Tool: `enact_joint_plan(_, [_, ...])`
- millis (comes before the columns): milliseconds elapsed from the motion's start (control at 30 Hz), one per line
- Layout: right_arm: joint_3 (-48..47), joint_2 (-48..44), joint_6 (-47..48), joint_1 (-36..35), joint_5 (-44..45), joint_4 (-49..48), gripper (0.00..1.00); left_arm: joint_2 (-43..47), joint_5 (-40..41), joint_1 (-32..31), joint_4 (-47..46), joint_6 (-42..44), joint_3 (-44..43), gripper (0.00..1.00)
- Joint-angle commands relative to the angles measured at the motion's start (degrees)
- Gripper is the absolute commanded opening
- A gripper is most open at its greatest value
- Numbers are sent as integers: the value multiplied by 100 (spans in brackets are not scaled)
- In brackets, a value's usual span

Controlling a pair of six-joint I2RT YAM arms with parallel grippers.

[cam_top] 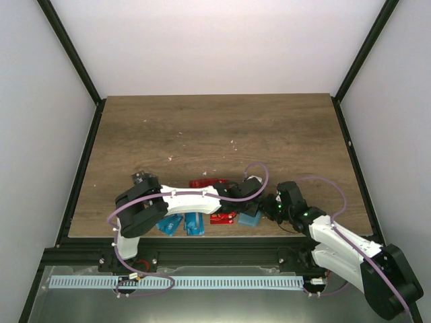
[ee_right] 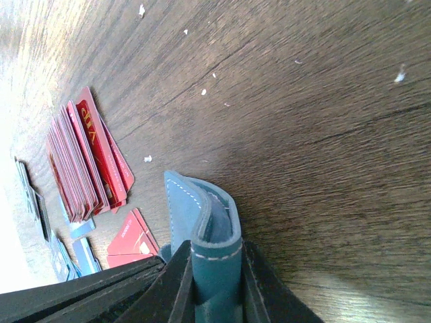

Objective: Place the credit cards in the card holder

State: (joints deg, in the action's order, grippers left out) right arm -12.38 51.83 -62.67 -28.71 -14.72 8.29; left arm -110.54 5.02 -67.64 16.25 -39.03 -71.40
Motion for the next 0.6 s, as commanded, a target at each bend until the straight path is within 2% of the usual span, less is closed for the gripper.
enact_joint_plan(0, [60,142,10,-53,231,456,1,-2,44,14,-166,-70,79,4])
enact_joint_plan(400, [71,154,9,-48,239,445,1,168,127,-28,-56,-31,82,5])
enact_joint_plan(467, [70,140,3,-48,236,468,1,303,272,-71,108,84,69,17])
enact_joint_plan(567, [78,101,0,-46,246,492,1,474,421,-114,467,239,42,28])
